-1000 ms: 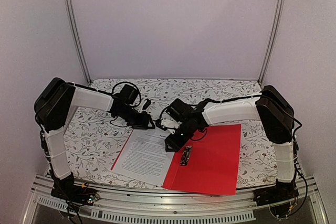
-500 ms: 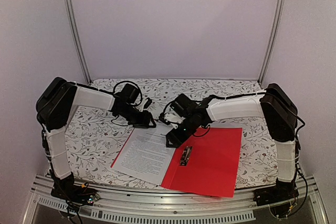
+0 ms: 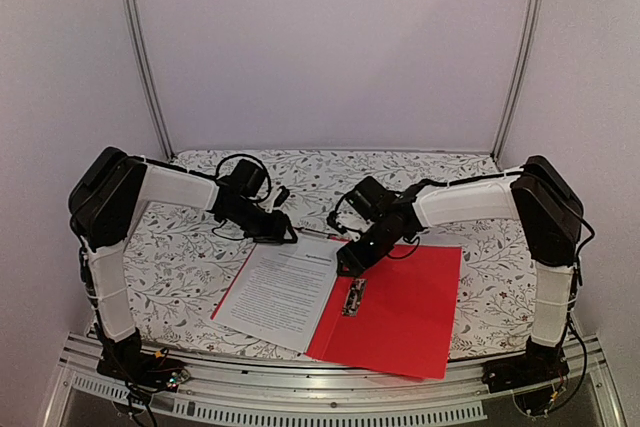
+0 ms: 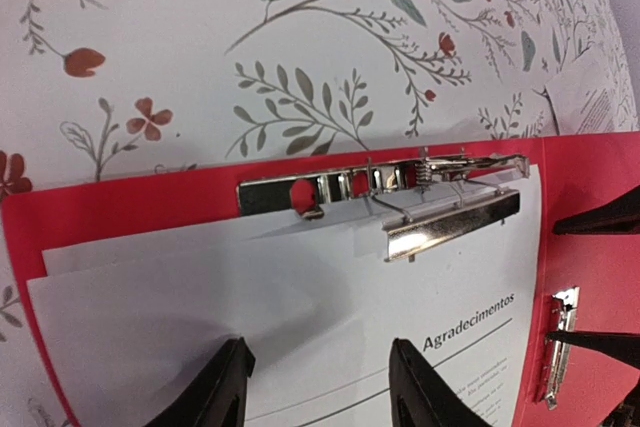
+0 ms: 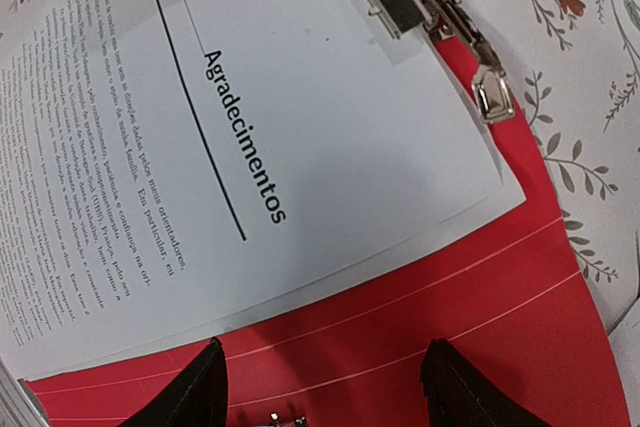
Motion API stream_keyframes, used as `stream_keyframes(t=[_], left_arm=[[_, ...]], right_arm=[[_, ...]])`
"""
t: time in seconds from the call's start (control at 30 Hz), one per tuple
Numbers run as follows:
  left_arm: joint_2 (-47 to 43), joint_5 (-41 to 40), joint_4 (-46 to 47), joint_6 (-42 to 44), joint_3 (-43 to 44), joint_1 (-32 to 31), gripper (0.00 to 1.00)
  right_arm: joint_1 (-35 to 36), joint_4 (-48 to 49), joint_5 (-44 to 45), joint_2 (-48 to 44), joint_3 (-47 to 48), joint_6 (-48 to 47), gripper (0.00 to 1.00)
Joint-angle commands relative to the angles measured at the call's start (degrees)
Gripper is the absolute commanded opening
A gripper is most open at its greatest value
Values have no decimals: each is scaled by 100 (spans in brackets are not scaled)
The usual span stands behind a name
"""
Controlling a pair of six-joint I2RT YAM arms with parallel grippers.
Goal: Put the files into the folder
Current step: Adjust the file in the folder.
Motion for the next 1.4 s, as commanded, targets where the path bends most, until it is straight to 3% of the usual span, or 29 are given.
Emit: stream_keyframes(t=[0.0,0.5,1.0,1.37], left_arm=[[109,-54,-15,-1,67,-26,49],[264,0,-12,-81,263,-36,49],[512,91,98,-188,441,-92,49],[198,303,359,-431,226,-105,49]], right_arm=[[-39,-29,171,128,-156,16,66],[-42,-535,40,618,-104,-935,55],[-42,-687,92,735,50,-1102,53],[-91,-722,92,743,51,-1140,53]])
